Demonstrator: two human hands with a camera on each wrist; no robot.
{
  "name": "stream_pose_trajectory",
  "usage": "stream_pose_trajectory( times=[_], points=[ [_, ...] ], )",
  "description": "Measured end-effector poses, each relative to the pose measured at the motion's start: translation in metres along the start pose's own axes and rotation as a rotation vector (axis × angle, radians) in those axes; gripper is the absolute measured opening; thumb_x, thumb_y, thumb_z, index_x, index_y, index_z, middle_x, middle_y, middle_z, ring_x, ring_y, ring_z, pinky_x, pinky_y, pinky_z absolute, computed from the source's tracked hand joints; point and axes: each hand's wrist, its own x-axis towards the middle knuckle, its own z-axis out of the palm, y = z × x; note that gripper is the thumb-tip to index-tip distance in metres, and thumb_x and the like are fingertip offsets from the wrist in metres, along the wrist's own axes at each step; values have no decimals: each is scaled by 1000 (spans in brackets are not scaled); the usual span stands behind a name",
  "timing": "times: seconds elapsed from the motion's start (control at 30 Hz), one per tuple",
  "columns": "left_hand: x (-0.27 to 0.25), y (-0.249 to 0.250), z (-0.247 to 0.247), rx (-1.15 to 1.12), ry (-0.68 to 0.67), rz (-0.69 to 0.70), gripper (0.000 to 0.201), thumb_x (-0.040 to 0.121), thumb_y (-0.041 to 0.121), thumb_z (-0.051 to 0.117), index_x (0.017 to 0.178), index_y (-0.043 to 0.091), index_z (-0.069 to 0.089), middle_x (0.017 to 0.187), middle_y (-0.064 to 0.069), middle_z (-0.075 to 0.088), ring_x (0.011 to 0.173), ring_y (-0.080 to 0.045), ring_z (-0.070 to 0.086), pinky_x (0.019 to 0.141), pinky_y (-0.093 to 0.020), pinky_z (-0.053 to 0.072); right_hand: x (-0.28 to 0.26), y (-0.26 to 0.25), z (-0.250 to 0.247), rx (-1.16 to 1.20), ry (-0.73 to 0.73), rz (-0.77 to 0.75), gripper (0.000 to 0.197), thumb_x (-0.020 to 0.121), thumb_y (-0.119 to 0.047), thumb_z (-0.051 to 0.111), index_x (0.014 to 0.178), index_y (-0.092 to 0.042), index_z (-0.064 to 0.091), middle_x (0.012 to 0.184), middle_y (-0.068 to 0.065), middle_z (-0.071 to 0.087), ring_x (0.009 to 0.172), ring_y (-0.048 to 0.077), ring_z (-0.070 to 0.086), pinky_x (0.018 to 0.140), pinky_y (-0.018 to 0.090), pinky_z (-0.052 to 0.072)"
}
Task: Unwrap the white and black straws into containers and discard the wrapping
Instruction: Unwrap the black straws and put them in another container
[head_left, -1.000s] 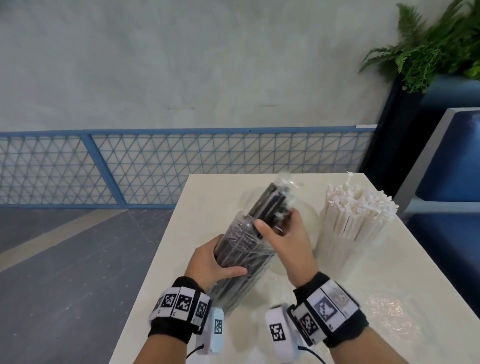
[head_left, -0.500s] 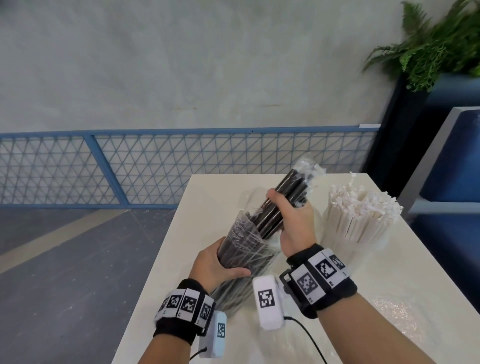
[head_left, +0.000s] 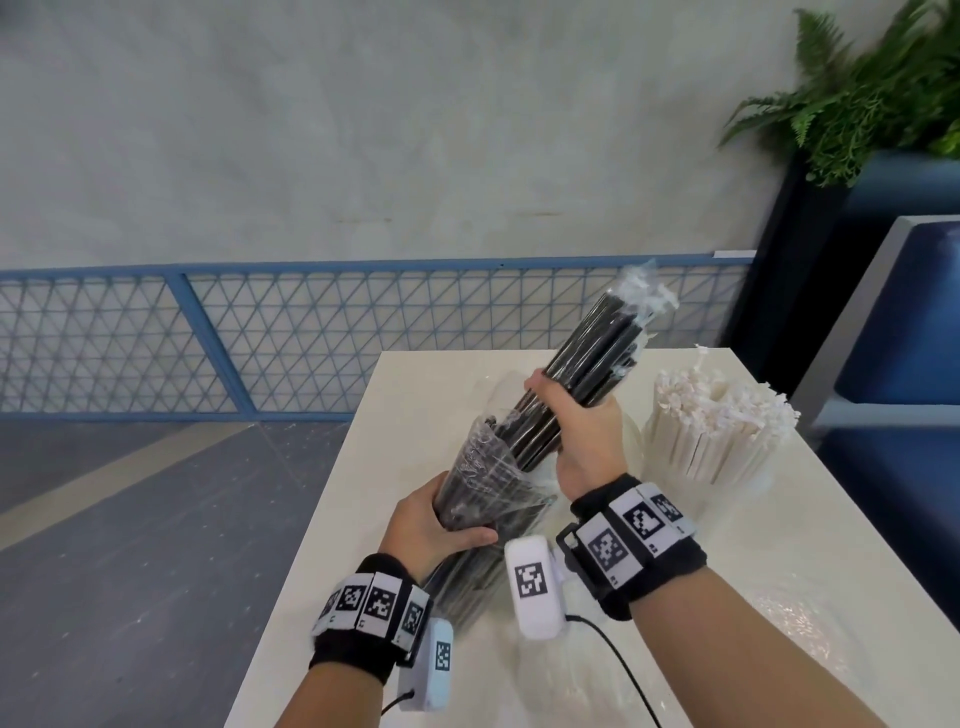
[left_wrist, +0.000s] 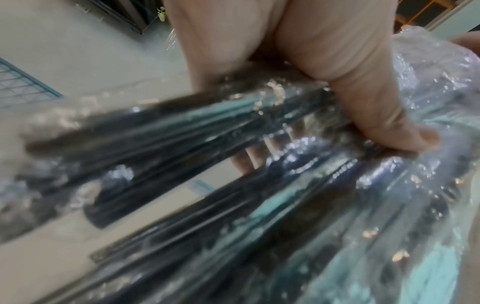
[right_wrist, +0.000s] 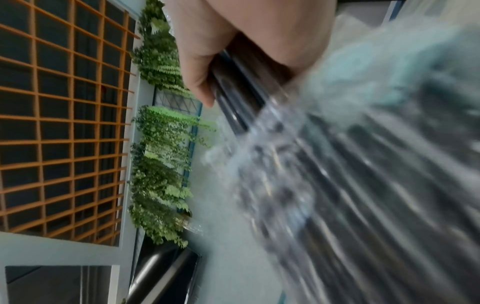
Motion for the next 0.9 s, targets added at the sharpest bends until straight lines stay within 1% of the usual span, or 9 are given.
stream_pose_trajectory(
  times=[0.1,0.23,0.33,0.5,0.57,0.63,0.77,0.83,0.9],
  points=[
    [2,-3,-3,-13,23,-28,46,57,21,88,91,35,60,90,13,71,84,5,65,73,-13,48,13,-17,4,61,39,-34,25,76,-1,70,99,3,62,83,10,64,77,23,61,75,37,54],
    [5,-7,-6,-46,62,-47,44,61,15,86,92,33,60,90,11,70,78,9,64,70,-11,48,25,-34,2,93,66,-86,21,77,-3,69,96,-2,60,77,5,62,70,18,61,65,30,54],
    [9,-10,-8,-47,115,-61,42,64,14,84,92,32,59,87,12,68,73,10,63,66,-7,47,34,-42,-4,26,130,-134,25,80,-16,69,101,-7,60,83,2,65,71,14,64,64,29,52],
    [16,-13,-9,-21,209,-78,40,67,20,82,99,23,59,85,9,66,81,-9,63,68,-15,45,39,-58,-19,56,157,-225,30,81,-4,65,108,6,58,83,2,63,70,8,66,62,20,54],
    [17,-15,-9,-39,249,-92,40,67,22,82,100,22,59,88,5,67,85,-16,63,72,-21,46,41,-62,-24,3,216,-263,29,80,-9,68,107,0,59,85,0,65,78,13,67,67,26,54],
    [18,-15,-9,-65,280,-105,40,67,22,82,100,23,59,91,2,68,87,-17,63,76,-23,47,42,-63,-26,22,253,-306,22,77,-9,71,95,-11,59,84,-1,66,81,16,67,74,32,56],
    [16,-9,-4,-219,263,-81,41,70,8,79,104,16,58,93,4,66,86,-8,62,63,-6,48,40,-47,-32,-192,183,-366,30,76,-10,73,99,-13,55,89,-4,65,83,11,65,77,27,55],
    [15,-8,0,-247,237,-64,44,69,7,79,107,14,58,97,2,67,89,-8,63,65,-7,49,38,-29,-35,-278,152,-338,30,75,-13,75,95,-19,54,87,-9,63,80,4,63,74,25,53],
    [12,-7,3,-271,217,-49,45,67,6,80,104,19,59,97,3,68,89,-6,63,67,-8,49,36,-13,-39,-314,135,-315,35,74,-14,76,98,-21,52,86,-14,62,75,-6,61,71,18,50]
  ],
)
